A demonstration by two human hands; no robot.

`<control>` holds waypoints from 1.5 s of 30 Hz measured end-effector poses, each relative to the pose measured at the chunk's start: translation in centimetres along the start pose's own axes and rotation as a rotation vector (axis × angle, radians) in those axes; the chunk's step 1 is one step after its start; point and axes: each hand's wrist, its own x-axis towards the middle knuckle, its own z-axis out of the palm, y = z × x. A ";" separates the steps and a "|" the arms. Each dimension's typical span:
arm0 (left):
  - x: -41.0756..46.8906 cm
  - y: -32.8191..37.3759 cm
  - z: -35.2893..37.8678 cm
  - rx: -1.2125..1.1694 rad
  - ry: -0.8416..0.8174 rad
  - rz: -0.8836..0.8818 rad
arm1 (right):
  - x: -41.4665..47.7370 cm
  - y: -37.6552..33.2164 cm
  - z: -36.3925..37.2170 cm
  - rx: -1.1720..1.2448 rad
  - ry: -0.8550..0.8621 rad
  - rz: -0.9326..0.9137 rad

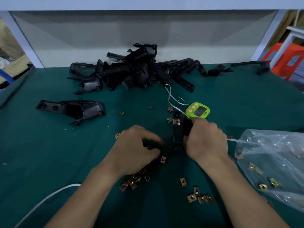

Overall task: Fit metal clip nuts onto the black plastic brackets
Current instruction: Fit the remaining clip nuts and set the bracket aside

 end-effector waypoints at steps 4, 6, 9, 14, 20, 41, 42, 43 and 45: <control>0.1 -0.2 0.4 0.096 -0.134 0.118 | 0.3 0.3 0.0 0.004 -0.003 0.012; 0.2 -0.1 0.5 0.095 -0.142 0.114 | 0.2 0.3 0.1 0.012 0.007 0.009; 0.1 -0.2 0.6 0.093 -0.146 0.126 | 0.2 0.2 0.2 0.015 0.004 0.006; -0.2 0.7 1.8 -0.183 0.201 -0.048 | 0.1 0.1 0.1 0.026 0.006 -0.002; 0.2 1.1 1.6 -0.774 0.303 -0.235 | -0.1 -0.1 0.0 0.026 0.005 -0.049; 0.1 1.1 1.5 -0.893 0.180 -0.100 | -0.5 -0.4 0.3 0.029 0.021 -0.116; 0.1 1.2 1.4 -0.898 0.181 -0.098 | -0.5 -0.4 0.3 0.025 0.018 -0.115; 0.1 1.2 1.4 -0.898 0.185 -0.094 | -0.5 -0.4 0.3 0.023 0.016 -0.113; 0.0 1.4 1.4 -0.910 0.196 -0.090 | -0.5 -0.5 0.3 0.026 0.018 -0.115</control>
